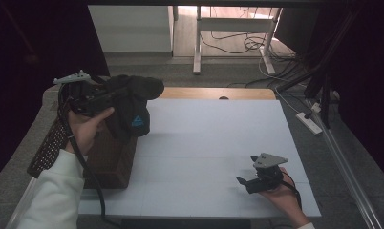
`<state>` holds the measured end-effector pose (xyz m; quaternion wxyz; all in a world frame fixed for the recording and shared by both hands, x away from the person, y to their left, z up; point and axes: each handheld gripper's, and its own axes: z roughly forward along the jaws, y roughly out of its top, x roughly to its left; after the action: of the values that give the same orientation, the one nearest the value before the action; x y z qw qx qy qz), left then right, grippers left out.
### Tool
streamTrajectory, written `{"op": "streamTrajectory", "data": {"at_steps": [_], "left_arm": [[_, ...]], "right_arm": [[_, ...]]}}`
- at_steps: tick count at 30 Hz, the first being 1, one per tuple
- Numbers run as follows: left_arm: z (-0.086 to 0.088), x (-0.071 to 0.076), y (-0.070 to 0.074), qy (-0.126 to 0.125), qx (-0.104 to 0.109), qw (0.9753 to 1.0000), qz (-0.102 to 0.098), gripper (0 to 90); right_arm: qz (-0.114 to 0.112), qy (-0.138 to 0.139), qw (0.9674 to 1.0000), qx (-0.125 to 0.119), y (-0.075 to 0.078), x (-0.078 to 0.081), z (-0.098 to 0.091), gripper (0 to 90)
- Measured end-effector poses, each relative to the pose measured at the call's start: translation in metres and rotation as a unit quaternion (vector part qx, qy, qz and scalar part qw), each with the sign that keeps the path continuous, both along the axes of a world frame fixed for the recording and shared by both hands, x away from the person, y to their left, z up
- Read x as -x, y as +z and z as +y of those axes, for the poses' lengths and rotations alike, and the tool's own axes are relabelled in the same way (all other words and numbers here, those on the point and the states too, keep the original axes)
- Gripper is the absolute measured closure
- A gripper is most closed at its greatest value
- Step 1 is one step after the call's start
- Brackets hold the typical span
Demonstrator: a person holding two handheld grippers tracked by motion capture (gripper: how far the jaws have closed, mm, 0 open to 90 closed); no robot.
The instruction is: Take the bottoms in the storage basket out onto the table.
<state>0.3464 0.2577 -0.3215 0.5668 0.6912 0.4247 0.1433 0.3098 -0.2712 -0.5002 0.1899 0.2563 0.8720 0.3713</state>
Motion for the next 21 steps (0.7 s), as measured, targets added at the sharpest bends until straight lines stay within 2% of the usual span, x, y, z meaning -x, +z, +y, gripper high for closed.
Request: {"op": "streamTrajectory", "data": {"at_steps": [13, 21], "left_arm": [[-0.02, 0.0, 0.001, -0.023, -0.005, 0.9997, -0.003, 80.1], [-0.024, 0.0, 0.002, -0.03, -0.002, 0.9995, -0.003, 80.1]], "right_arm": [[-0.002, 0.0, 1.0, -0.002, 0.0, 0.0, 0.0, 6.6], [-0.001, -0.001, 1.0, 0.0, 0.0, 0.0, 0.0, 6.6]]}}
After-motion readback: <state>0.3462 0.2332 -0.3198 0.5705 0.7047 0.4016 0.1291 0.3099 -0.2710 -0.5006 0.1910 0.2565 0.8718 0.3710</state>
